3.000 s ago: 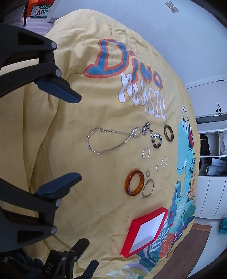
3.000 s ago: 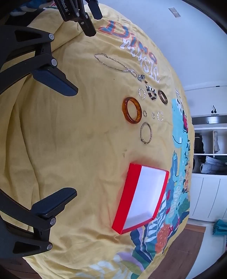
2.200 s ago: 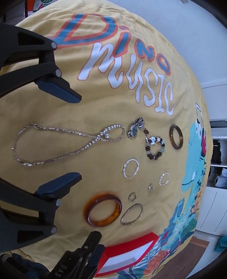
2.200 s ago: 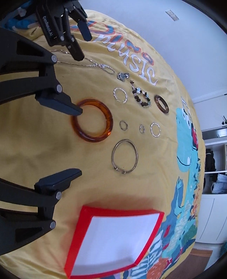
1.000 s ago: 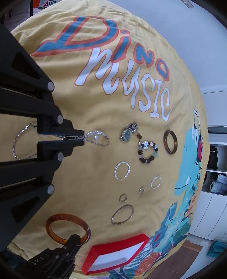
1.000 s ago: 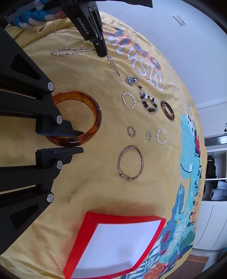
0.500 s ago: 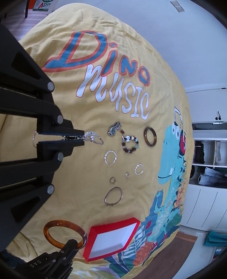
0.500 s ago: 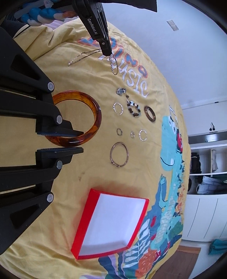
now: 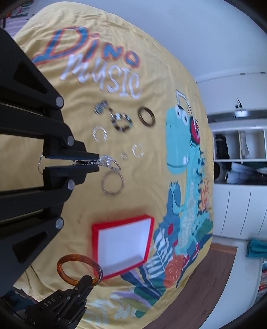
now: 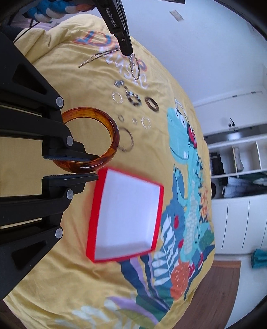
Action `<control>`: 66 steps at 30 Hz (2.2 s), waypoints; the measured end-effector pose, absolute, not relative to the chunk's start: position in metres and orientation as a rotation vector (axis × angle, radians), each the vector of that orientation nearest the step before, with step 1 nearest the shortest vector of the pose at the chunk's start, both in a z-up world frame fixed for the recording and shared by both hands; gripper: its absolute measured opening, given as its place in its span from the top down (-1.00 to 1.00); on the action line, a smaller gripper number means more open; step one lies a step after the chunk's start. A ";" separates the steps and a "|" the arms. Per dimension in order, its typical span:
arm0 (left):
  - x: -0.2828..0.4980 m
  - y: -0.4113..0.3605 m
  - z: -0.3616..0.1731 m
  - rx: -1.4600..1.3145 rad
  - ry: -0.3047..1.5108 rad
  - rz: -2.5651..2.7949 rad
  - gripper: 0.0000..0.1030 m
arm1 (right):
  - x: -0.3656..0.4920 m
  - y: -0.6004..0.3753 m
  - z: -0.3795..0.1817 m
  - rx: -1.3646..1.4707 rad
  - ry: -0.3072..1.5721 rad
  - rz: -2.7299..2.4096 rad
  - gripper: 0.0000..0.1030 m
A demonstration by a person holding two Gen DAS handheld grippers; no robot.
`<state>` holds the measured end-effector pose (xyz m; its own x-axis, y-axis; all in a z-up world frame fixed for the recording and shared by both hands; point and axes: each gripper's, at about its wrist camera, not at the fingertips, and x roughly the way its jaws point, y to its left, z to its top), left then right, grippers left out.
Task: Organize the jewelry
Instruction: 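Carry the necklace and amber bangle with both tools over the red box, then open both tools to drop the necklace and bangle into the red box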
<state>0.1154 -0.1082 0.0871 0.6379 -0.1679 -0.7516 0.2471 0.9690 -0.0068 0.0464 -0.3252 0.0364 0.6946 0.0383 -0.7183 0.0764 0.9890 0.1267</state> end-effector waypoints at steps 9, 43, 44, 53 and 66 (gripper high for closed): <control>0.161 -0.222 0.096 0.131 0.832 -0.385 0.93 | 0.080 -0.417 0.038 0.191 0.785 -0.161 0.80; 0.224 -0.311 -0.068 0.191 1.118 -0.446 0.89 | 0.162 -0.455 -0.073 0.096 0.983 -0.140 0.80; 0.224 -0.310 -0.068 0.186 1.122 -0.447 0.89 | 0.162 -0.454 -0.073 0.092 0.990 -0.137 0.80; 0.224 -0.305 -0.066 0.141 1.162 -0.457 0.88 | 0.161 -0.450 -0.070 0.042 1.011 -0.144 0.59; 0.209 -0.296 -0.032 0.075 1.132 -0.519 0.50 | 0.122 -0.456 -0.015 0.091 0.918 -0.178 0.34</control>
